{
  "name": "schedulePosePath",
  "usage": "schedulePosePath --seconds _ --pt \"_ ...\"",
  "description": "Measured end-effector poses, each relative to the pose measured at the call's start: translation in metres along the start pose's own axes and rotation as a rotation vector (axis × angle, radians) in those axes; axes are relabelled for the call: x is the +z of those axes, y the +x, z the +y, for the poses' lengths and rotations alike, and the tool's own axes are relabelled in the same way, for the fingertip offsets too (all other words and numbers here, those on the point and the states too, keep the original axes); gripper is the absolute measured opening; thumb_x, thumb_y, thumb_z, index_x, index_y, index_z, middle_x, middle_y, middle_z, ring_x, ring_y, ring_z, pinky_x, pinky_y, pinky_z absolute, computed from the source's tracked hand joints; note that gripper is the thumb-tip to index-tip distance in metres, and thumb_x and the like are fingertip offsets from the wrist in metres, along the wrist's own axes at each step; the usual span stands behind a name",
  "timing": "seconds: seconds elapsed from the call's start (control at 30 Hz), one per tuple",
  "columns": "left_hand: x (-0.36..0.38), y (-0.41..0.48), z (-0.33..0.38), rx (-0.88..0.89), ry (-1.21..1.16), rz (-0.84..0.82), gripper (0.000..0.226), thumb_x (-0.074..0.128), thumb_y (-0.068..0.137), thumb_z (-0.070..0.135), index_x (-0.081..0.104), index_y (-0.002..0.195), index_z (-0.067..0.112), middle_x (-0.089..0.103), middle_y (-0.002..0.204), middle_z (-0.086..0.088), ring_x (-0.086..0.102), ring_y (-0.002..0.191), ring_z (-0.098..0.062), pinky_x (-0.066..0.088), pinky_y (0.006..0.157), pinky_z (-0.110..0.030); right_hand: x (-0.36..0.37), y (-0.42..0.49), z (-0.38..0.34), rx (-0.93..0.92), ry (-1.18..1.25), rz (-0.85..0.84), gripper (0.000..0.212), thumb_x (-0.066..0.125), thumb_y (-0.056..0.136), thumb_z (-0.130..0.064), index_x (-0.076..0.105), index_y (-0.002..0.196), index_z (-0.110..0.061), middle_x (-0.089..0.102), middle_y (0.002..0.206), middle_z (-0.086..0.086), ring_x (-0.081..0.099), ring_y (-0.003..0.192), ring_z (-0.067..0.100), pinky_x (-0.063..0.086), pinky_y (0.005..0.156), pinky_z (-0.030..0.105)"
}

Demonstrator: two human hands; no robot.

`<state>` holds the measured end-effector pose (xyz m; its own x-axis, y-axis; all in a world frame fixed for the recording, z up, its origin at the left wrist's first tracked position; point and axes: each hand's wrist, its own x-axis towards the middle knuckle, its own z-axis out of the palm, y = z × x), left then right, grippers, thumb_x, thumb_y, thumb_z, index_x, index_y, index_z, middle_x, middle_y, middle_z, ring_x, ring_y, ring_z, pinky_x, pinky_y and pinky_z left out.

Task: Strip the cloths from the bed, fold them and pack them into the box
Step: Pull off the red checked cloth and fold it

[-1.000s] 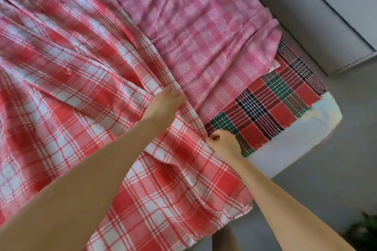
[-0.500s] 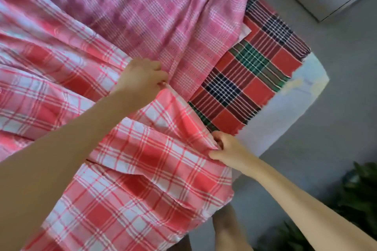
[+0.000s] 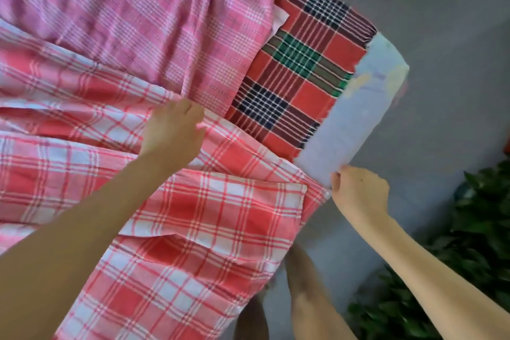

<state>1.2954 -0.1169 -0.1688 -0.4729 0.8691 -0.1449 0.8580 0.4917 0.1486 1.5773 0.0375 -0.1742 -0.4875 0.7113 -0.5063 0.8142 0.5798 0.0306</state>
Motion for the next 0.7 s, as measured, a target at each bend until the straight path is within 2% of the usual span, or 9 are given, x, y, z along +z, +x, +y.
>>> schedulePosePath --seconds 0.07,0.13,0.2,0.27,0.33,0.4,0.47,0.6,0.7 --pt "0.006 -0.019 -0.003 -0.006 -0.061 -0.245 0.037 0.048 0.085 0.044 0.064 0.084 0.011 0.063 0.083 -0.008 0.061 0.082 -0.032 0.047 0.073 -0.04 0.007 -0.01 -0.015 0.007 0.154 0.021 0.034 0.043 0.098 -0.03 0.055 0.075 -0.008 0.062 0.075 0.013 0.053 0.067 0.031 0.03 0.056 0.029" --pt "0.012 -0.034 -0.013 0.087 -0.079 -0.412 0.051 0.042 0.079 0.06 0.066 0.084 0.015 0.067 0.081 -0.004 0.063 0.08 -0.028 0.047 0.072 -0.036 0.021 -0.014 -0.031 0.027 0.212 -0.111 0.047 0.037 0.096 -0.05 0.048 0.072 -0.011 0.053 0.071 0.007 0.048 0.068 0.026 0.031 0.055 0.029" --pt "0.014 -0.044 -0.018 0.188 0.015 -0.452 0.037 0.059 0.077 0.05 0.069 0.087 0.016 0.069 0.08 -0.005 0.066 0.079 -0.03 0.048 0.071 -0.039 0.035 -0.018 -0.04 0.099 0.29 -0.153 0.059 0.036 0.086 -0.065 0.047 0.068 -0.01 0.048 0.065 0.003 0.049 0.065 0.024 0.03 0.049 0.027" --pt "0.013 -0.047 -0.019 0.256 0.108 -0.46 0.025 0.065 0.07 0.034 0.072 0.088 0.018 0.069 0.072 -0.007 0.068 0.071 -0.03 0.052 0.066 -0.042 0.044 -0.02 -0.045 0.185 0.437 -0.117 0.05 0.046 0.082 -0.06 0.049 0.063 -0.014 0.051 0.062 0.001 0.053 0.063 0.025 0.031 0.049 0.025" --pt "0.011 -0.048 -0.019 0.259 0.178 -0.53 0.032 0.057 0.071 0.035 0.071 0.096 0.021 0.071 0.081 -0.006 0.069 0.08 -0.029 0.05 0.074 -0.038 0.046 -0.027 -0.048 0.206 0.571 -0.097 0.039 0.056 0.086 -0.041 0.044 0.057 -0.018 0.051 0.058 0.0 0.052 0.06 0.023 0.029 0.048 0.024" --pt "0.01 -0.051 -0.027 0.17 0.195 -0.546 0.034 0.054 0.082 0.042 0.069 0.107 0.025 0.072 0.1 -0.004 0.065 0.101 -0.024 0.044 0.085 -0.032 0.044 -0.032 -0.046 0.194 0.655 -0.08 0.039 0.057 0.086 -0.028 0.039 0.053 -0.017 0.044 0.052 -0.001 0.046 0.053 0.02 0.024 0.045 0.025" --pt "0.006 -0.052 -0.042 0.042 0.158 -0.524 0.031 0.06 0.087 0.04 0.067 0.115 0.028 0.069 0.113 -0.001 0.061 0.11 -0.022 0.042 0.09 -0.03 0.041 -0.039 -0.037 0.19 0.693 -0.044 0.035 0.057 0.085 -0.023 0.041 0.055 -0.013 0.041 0.051 0.0 0.041 0.054 0.02 0.022 0.046 0.028" --pt "-0.018 -0.065 -0.078 -0.145 0.173 -0.431 0.023 0.063 0.088 0.029 0.071 0.106 0.016 0.069 0.108 -0.013 0.062 0.104 -0.033 0.045 0.085 -0.038 0.034 -0.061 -0.013 0.215 0.773 0.058 0.029 0.059 0.083 -0.016 0.052 0.061 0.002 0.05 0.055 0.014 0.042 0.056 0.026 0.029 0.051 0.033" --pt "-0.039 -0.073 -0.098 -0.303 0.086 -0.288 0.019 0.065 0.087 0.016 0.073 0.103 0.011 0.068 0.105 -0.022 0.062 0.099 -0.042 0.047 0.082 -0.045 0.036 -0.081 0.002 0.244 0.832 0.077 0.037 0.061 0.078 -0.019 0.04 0.051 -0.005 0.04 0.048 0.011 0.034 0.052 0.029 0.029 0.05 0.035"
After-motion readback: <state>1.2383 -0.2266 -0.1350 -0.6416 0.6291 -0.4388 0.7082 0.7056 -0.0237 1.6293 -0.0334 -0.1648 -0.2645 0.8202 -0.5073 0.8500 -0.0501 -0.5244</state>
